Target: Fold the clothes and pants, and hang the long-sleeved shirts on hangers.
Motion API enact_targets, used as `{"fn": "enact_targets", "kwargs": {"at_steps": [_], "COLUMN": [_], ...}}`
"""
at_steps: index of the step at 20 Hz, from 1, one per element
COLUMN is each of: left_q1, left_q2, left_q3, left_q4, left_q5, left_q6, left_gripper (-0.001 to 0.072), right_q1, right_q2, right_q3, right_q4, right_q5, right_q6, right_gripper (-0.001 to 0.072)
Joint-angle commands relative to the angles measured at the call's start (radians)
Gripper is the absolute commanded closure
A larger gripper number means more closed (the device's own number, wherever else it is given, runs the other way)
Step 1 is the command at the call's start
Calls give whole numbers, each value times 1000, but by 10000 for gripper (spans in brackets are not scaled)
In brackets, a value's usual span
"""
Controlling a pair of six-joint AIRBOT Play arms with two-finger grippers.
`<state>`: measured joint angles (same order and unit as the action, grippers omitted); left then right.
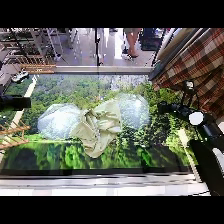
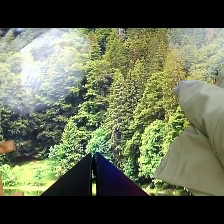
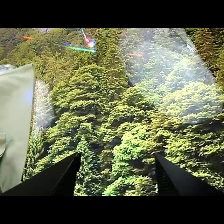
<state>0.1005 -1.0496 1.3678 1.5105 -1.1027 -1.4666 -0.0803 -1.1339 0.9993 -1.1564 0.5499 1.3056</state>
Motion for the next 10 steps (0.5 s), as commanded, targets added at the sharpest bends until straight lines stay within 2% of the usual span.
{"fn": "enact_targets", "kwargs": {"at_steps": [1,10], "left_q1": [1,1], "left_q2": [1,1], "left_q3": [0,0], "left_q4": [0,-5], "left_q5": [0,0], "left_q6": [0,0], "left_gripper": [697,697], "right_q1": [1,1], "right_q2": [1,1], "right_q3": [0,0], "right_q4": [0,0], "right_q5": [0,0], "right_q6": [0,0], "right_gripper": [175,175]}}
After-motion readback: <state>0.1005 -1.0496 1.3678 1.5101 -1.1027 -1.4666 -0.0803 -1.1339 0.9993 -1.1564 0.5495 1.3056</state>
